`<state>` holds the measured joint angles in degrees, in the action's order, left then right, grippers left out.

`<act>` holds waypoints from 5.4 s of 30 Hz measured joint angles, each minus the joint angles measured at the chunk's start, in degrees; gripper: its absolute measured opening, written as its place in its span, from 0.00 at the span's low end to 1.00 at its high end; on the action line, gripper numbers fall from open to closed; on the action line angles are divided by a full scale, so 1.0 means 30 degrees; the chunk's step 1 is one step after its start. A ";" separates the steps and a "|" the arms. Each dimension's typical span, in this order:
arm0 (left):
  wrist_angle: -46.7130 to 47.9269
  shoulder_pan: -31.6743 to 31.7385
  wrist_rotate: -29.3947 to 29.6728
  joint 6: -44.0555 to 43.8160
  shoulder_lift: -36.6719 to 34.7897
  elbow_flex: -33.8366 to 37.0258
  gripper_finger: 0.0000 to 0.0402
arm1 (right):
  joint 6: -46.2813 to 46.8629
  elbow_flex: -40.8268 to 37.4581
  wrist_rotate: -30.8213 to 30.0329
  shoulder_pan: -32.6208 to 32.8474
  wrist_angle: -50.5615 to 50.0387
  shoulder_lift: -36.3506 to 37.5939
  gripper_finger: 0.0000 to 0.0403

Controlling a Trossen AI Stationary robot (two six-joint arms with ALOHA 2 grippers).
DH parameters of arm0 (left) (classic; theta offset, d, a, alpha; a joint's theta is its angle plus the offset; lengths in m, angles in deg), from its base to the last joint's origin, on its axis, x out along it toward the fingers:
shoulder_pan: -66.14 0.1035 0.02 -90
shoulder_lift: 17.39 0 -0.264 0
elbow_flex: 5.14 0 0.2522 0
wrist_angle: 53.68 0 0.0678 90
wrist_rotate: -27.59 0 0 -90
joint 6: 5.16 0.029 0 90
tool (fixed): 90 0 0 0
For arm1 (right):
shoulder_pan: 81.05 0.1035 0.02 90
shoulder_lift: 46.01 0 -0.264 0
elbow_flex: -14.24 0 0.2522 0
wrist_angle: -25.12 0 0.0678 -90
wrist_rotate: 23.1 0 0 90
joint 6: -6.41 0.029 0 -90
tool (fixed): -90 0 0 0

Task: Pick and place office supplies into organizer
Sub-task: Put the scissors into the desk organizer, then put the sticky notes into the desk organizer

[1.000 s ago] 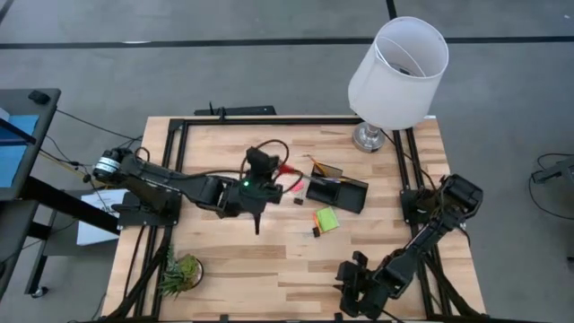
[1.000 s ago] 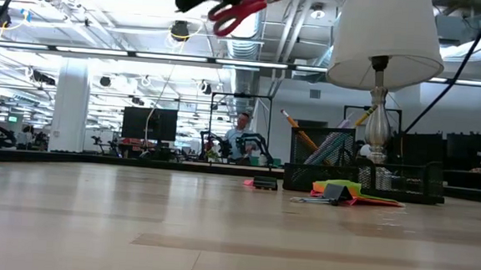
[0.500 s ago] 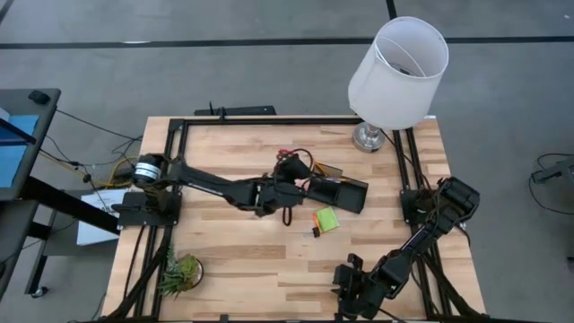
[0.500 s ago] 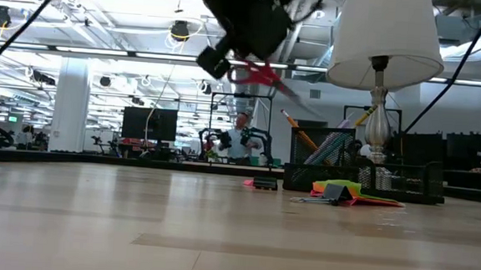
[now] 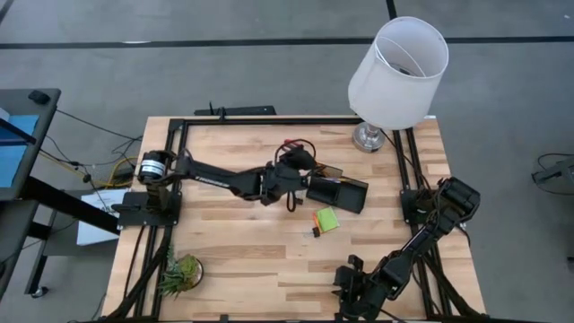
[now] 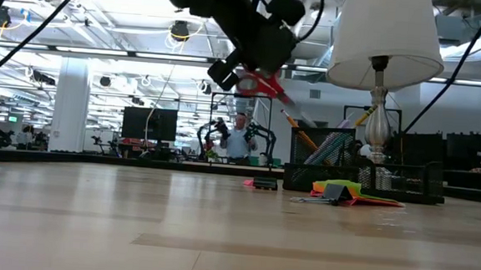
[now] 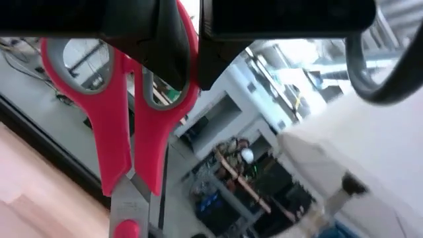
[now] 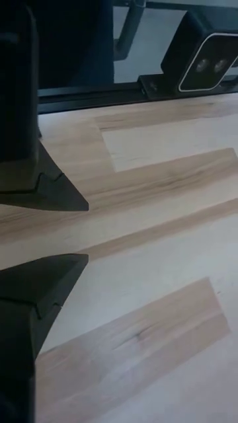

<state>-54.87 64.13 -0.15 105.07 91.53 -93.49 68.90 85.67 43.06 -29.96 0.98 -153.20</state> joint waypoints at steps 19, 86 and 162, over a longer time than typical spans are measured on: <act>-0.0891 0.0697 -0.0780 0.1423 0.1121 -0.0026 0.02 | 0.0098 -0.0007 0.0000 0.0087 0.0457 0.0000 0.27; 2.0207 0.8331 -2.4307 -3.4527 -0.5832 -0.5713 0.25 | 0.0035 -0.0004 -0.5027 0.0801 0.1058 0.0007 0.27; 0.4313 -0.2805 -1.8731 -4.0352 -0.2790 0.5595 0.13 | 0.4026 0.2839 -0.4149 -0.8357 -1.0284 0.0020 0.27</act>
<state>-41.93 55.72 -56.35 -15.99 83.16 -76.70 80.97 94.19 30.61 -55.03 -29.87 -153.14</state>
